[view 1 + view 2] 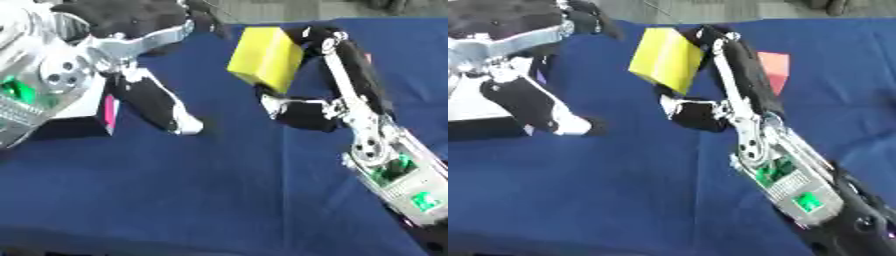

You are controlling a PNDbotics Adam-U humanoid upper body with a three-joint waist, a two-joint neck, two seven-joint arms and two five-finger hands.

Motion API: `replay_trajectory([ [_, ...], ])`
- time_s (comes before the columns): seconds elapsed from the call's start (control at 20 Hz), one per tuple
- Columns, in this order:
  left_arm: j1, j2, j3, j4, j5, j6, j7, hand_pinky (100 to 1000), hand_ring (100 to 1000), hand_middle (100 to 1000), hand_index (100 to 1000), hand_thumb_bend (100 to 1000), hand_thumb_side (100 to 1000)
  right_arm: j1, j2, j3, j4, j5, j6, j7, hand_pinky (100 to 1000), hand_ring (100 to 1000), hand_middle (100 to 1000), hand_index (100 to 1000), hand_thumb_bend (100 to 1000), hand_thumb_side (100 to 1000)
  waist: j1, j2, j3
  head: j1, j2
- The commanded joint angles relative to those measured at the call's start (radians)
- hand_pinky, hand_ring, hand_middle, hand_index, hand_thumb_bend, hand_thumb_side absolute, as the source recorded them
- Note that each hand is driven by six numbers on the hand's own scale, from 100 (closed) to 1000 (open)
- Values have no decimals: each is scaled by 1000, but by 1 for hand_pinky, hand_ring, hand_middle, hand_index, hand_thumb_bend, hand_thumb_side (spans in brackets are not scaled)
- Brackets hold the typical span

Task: Pick up the objects with one hand, pass them to the other hand, and then place them into the box on the other side of the table.

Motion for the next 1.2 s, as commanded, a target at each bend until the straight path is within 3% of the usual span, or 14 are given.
replay_trajectory([
  [0.05,-23,-1,10,-11,-56,9,1,877,884,873,928,596,304,-12,5,-1,-15,7,-3,14,796,572,431,522,100,100,1,-20,2,4,-4],
  [0.3,-34,-13,3,-11,-57,-6,85,867,875,864,919,538,248,-9,6,2,-15,9,-12,19,796,572,430,521,100,100,1,-19,4,6,-7],
  [0.55,-42,-24,-6,-11,-35,11,132,851,858,848,909,422,200,-9,10,7,-15,14,-27,22,796,572,430,521,100,100,0,-18,4,7,-4],
  [0.75,-43,-33,-15,-11,-4,44,139,847,849,840,902,358,238,-11,12,15,-15,22,-49,33,796,572,430,521,100,100,-1,-17,2,12,3],
  [1.2,-53,-51,-31,-11,80,94,148,848,844,836,902,341,285,-22,17,18,-15,16,-79,44,797,572,429,520,100,100,-1,-15,3,18,12],
])
